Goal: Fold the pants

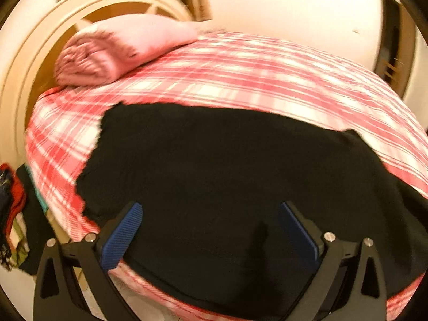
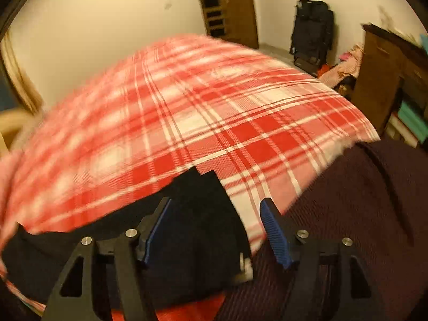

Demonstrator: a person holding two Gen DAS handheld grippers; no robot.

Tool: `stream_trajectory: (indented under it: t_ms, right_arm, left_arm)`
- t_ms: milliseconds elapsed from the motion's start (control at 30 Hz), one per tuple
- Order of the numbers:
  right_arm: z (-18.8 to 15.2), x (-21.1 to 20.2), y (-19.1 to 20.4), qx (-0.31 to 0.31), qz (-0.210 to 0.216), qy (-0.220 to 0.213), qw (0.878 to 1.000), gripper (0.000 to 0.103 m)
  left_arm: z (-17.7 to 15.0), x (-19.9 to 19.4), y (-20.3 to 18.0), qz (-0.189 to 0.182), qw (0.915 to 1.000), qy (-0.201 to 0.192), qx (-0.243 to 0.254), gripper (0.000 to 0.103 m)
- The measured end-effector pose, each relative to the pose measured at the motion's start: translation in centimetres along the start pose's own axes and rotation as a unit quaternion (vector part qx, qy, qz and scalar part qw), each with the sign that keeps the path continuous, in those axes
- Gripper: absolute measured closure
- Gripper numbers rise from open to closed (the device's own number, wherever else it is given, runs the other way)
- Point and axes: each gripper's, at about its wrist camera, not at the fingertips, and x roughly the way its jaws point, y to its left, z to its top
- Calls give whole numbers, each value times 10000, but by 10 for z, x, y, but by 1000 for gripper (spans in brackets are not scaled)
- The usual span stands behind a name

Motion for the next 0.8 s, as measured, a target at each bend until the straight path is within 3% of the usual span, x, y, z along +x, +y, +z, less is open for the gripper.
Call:
stream_trajectory:
  t_ms: [133, 267, 300, 333, 367, 400, 500, 600, 700, 800]
  right_arm:
    - [0, 48, 3, -263, -187, 666, 9973, 35]
    - [-3, 53, -4, -167, 3, 771, 9969, 37]
    - [-3, 52, -3, -250, 83, 780, 9966, 58]
    - [-3, 47, 0, -336, 310, 749, 9961, 71]
    - [-3, 42, 3, -423, 281, 719, 9961, 91]
    - [-1, 38, 4, -500, 163, 665, 9964, 95]
    - [12, 2, 1, -422, 104, -91, 9990, 99]
    - [30, -23, -13, -340, -429, -828, 9951, 102]
    - [34, 5, -31, -66, -301, -344, 9989, 101]
    - [20, 36, -26, -374, -330, 195, 9986, 99]
  left_arm:
    - [-7, -4, -18, -209, 9997, 50, 88, 0]
    - [-13, -2, -25, -233, 9995, 163, 150, 0]
    - [-13, -1, -26, -221, 9995, 179, 167, 0]
    - [-11, 1, -28, -218, 9994, 191, 178, 0]
    - [-10, 2, -30, -240, 9993, 202, 186, 0]
    - [-10, 1, -32, -258, 9993, 205, 195, 0]
    - [-8, -2, -39, -259, 9992, 172, 270, 0]
    - [-8, -5, -43, -200, 9991, 111, 355, 0]
    - [-10, -3, -43, -177, 9991, 141, 356, 0]
    - [-15, 0, -41, -154, 9990, 221, 349, 0]
